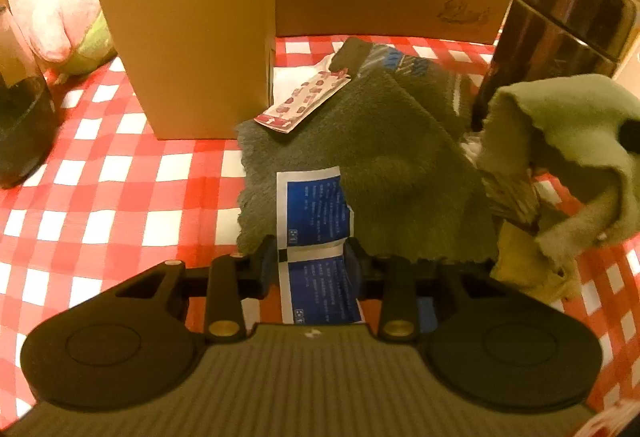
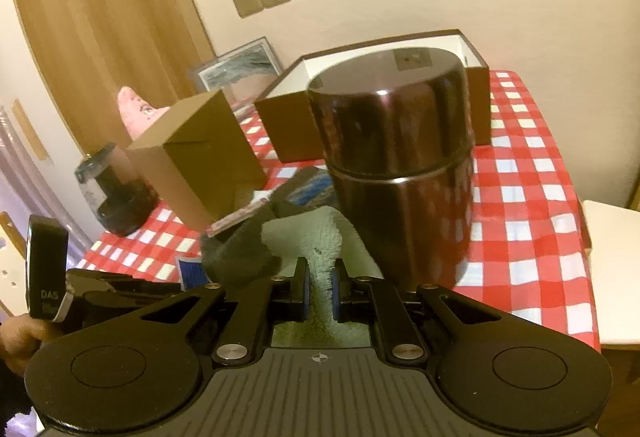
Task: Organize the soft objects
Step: 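Pinch the mint-green cloth with the right gripper while the left grips the blue wipe packets, then lift the green cloth and blue packets toward the open white box, then open both grippers to drop the green cloth and blue packets into the box, then move the right gripper to the beige sock while the left approaches the red-patterned card, then close the right gripper on the beige sock while the left grips the red-patterned card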
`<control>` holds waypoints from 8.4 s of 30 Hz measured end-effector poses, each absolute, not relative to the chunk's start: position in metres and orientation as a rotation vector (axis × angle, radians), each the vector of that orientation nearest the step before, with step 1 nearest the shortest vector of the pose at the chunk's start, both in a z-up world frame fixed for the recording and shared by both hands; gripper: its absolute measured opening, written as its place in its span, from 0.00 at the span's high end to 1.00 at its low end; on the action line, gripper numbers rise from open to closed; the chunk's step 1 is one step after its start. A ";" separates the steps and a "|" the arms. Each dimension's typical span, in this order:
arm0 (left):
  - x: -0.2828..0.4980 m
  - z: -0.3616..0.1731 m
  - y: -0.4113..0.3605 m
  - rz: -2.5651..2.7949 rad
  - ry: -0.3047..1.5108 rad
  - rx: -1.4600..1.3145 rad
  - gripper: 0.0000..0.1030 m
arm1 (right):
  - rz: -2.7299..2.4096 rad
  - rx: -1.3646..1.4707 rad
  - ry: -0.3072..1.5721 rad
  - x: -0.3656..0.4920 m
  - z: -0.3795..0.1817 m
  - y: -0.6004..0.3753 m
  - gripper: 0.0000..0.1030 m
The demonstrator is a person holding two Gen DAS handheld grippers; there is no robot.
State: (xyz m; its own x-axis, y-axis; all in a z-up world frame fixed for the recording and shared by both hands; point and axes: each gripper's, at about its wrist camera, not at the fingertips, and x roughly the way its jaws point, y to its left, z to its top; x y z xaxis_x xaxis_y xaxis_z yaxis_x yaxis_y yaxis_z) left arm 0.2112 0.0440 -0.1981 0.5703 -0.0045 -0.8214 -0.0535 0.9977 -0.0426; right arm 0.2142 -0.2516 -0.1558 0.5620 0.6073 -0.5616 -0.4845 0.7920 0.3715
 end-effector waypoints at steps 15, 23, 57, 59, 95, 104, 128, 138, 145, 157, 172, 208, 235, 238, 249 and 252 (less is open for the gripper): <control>0.178 -0.149 0.043 0.000 0.890 -0.052 0.69 | 0.722 0.356 0.629 0.201 -0.114 -0.294 0.90; 0.169 -0.130 0.030 -0.015 0.865 -0.040 0.69 | 0.656 0.335 0.624 0.188 -0.104 -0.322 0.90; 0.196 -0.063 -0.080 0.116 0.739 -0.033 0.69 | 0.699 0.196 0.576 0.297 -0.072 -0.454 0.90; 0.207 -0.059 -0.080 0.117 0.738 -0.028 0.69 | 0.704 0.186 0.565 0.309 -0.068 -0.450 0.90; 0.518 -0.040 -0.024 0.022 0.715 0.031 0.69 | 0.825 0.143 0.403 0.566 -0.052 -0.281 0.90; 0.565 -0.074 -0.010 0.011 0.779 0.015 0.69 | 0.782 0.164 0.512 0.615 -0.086 -0.252 0.76; 0.599 -0.102 0.002 0.066 0.844 0.002 0.29 | 0.732 0.092 0.658 0.602 -0.131 -0.275 0.32; 0.551 -0.074 0.002 0.059 0.809 -0.096 0.29 | 0.678 0.140 0.656 0.556 -0.124 -0.305 0.32; 0.488 -0.054 -0.010 0.067 0.793 -0.122 0.29 | 0.654 0.201 0.635 0.509 -0.108 -0.338 0.32; 0.362 -0.026 -0.036 0.076 0.767 -0.118 0.29 | 0.638 0.205 0.602 0.400 -0.087 -0.389 0.32; 0.204 -0.021 -0.068 0.202 0.768 -0.138 0.29 | 0.740 0.211 0.647 0.275 -0.092 -0.404 0.32; 0.197 -0.131 0.042 -0.070 0.925 0.096 0.41 | 0.602 -0.116 0.896 0.177 -0.192 -0.193 0.32; 0.236 -0.179 0.053 -0.244 0.896 0.382 0.63 | 0.444 -0.110 0.922 0.190 -0.213 -0.173 0.92; 0.241 -0.185 0.049 -0.242 0.866 0.468 0.66 | 0.408 -0.058 0.932 0.191 -0.210 -0.182 0.92; 0.249 -0.207 0.033 -0.229 0.764 0.720 0.86 | 0.342 0.055 0.953 0.190 -0.205 -0.200 0.92; 0.250 -0.211 0.031 -0.236 0.755 0.733 0.97 | 0.341 0.065 0.953 0.189 -0.206 -0.200 0.92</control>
